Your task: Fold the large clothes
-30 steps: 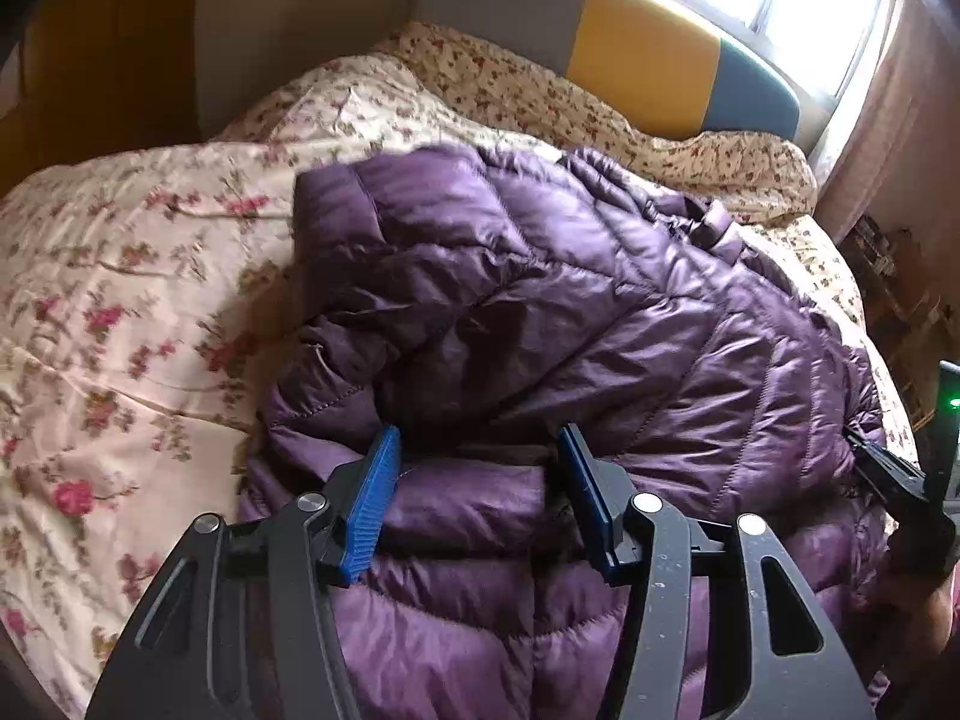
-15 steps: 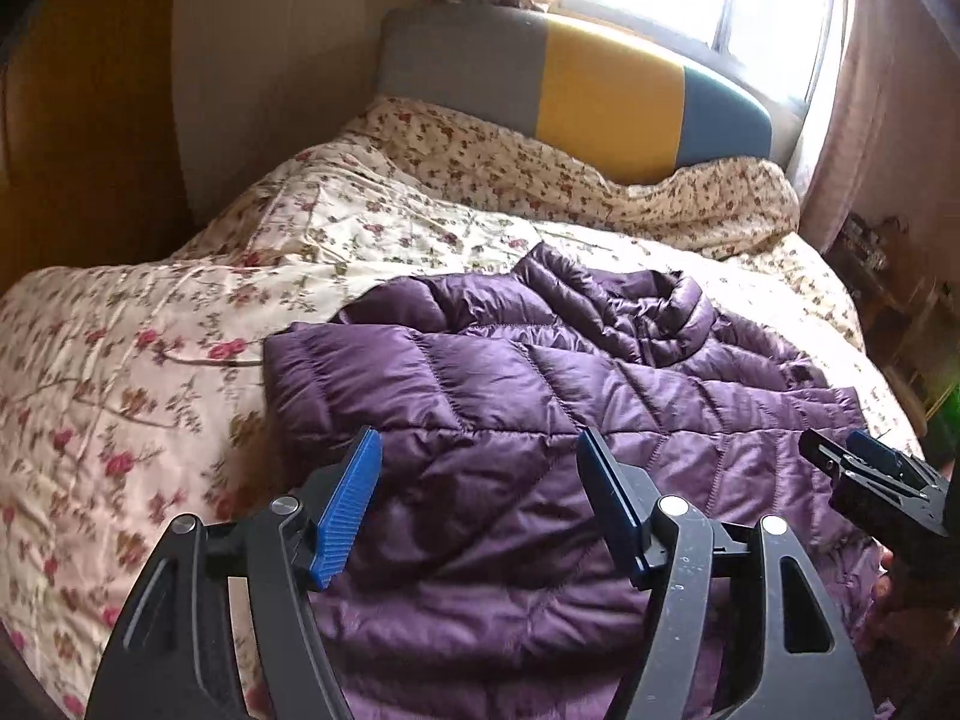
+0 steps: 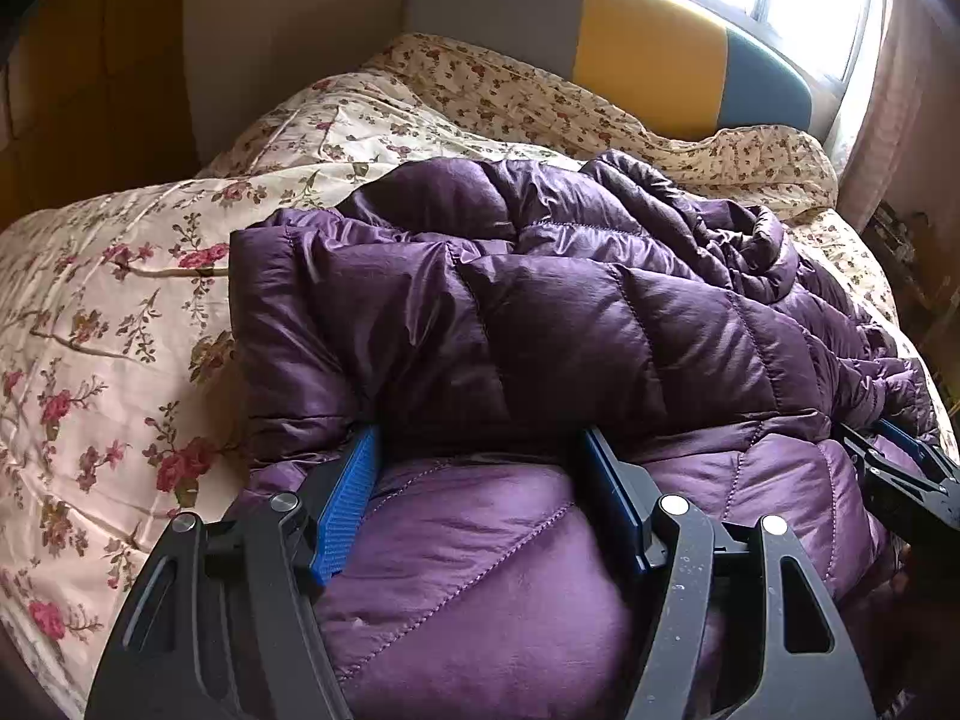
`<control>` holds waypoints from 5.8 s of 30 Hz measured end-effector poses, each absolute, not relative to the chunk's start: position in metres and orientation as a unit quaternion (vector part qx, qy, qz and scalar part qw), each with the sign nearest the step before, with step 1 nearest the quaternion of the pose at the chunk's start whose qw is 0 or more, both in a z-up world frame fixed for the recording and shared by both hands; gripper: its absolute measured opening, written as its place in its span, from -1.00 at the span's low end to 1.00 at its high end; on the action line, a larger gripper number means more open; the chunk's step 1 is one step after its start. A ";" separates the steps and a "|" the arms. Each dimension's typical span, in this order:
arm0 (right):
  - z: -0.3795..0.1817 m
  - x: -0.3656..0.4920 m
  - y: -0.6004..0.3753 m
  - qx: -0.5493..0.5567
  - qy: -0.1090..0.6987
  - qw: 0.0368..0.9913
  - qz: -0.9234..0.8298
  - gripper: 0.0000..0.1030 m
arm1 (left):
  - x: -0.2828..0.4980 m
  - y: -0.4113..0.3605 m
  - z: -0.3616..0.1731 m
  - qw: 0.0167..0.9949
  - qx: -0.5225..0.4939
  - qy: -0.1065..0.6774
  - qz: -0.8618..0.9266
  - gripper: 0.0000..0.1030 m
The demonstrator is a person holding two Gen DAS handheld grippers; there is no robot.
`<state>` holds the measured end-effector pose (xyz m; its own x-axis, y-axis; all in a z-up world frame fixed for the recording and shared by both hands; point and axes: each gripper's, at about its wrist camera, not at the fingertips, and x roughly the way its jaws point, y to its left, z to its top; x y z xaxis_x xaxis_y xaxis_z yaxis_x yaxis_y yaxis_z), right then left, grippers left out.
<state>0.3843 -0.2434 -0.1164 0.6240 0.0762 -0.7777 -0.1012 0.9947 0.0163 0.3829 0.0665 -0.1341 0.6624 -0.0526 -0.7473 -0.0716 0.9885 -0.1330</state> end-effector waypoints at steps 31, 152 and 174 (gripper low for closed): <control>-0.112 0.384 -0.241 -0.010 0.427 0.903 0.053 0.62 | 0.348 0.035 -0.108 0.919 -0.051 0.390 -0.022 0.48; 0.013 0.428 -0.329 0.083 0.413 0.903 0.079 0.94 | 0.402 0.164 -0.024 0.899 -0.245 0.362 -0.029 0.41; -0.082 0.323 -0.314 -0.121 0.477 0.868 0.065 -0.50 | 0.312 0.123 -0.098 0.866 -0.221 0.434 -0.114 -0.60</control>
